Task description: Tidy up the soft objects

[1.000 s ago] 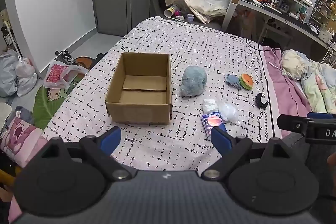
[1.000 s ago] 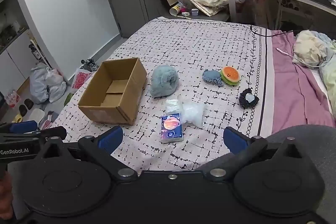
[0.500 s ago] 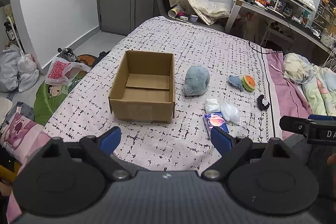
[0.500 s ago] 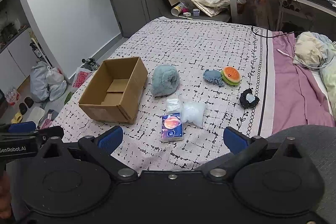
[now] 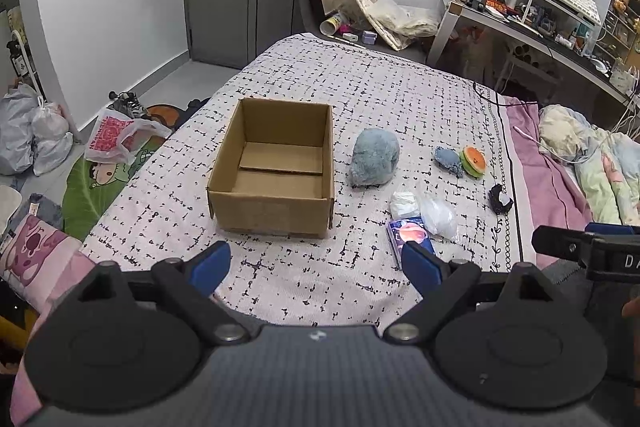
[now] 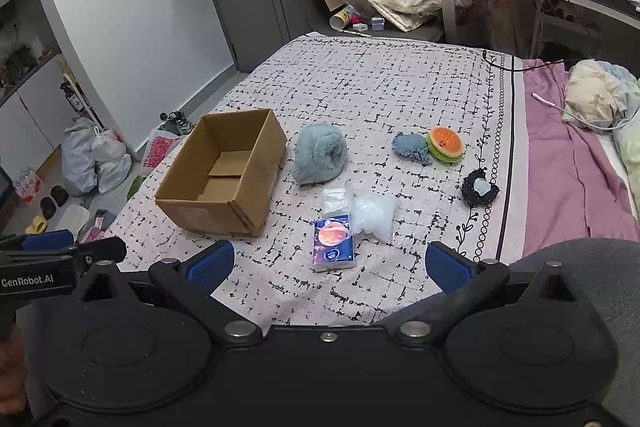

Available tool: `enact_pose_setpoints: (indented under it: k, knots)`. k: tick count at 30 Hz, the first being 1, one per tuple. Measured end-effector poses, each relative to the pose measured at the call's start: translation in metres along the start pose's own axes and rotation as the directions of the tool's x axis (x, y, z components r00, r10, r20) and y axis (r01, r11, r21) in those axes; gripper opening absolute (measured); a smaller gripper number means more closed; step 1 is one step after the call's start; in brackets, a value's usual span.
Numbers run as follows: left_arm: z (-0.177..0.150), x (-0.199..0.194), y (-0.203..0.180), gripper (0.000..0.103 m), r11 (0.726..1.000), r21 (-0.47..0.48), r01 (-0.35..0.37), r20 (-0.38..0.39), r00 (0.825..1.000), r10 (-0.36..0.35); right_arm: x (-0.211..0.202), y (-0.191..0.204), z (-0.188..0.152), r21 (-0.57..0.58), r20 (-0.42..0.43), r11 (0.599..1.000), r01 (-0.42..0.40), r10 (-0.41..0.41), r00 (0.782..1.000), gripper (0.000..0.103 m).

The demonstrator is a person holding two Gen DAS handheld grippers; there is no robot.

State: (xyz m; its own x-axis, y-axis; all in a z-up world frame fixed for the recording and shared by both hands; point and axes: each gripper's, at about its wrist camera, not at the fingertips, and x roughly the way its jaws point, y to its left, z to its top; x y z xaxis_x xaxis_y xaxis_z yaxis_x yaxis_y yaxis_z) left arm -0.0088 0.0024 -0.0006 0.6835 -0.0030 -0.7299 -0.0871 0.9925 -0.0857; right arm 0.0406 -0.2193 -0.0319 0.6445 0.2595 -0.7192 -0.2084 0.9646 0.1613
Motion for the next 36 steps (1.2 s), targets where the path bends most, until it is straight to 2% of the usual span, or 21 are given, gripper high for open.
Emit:
enact_pose_setpoints:
  k: [14, 24, 33, 36]
  knots:
    - [0.005, -0.003, -0.008, 0.091, 1.0, -0.005, 0.001, 0.032, 0.999, -0.001, -0.003, -0.001, -0.004, -0.02, 0.003, 1.0, -0.022, 0.023, 1.0, 0.103]
    - [0.001, -0.001, -0.028, 0.091, 0.999, 0.045, 0.01, 0.023, 1.0, -0.011, -0.005, -0.02, -0.005, 0.011, 0.022, 1.0, -0.018, 0.018, 1.0, 0.103]
    - [0.002, 0.006, -0.027, 0.091, 0.998, 0.045, 0.034, 0.003, 0.999, -0.034, -0.003, -0.021, -0.002, 0.02, 0.01, 1.0, -0.003, 0.002, 1.0, 0.103]
    - [0.003, 0.009, -0.024, 0.091, 0.999, 0.041, 0.035, 0.001, 0.999, -0.035, -0.002, -0.02, -0.002, 0.027, 0.0, 0.999, -0.03, 0.03, 1.0, 0.103]
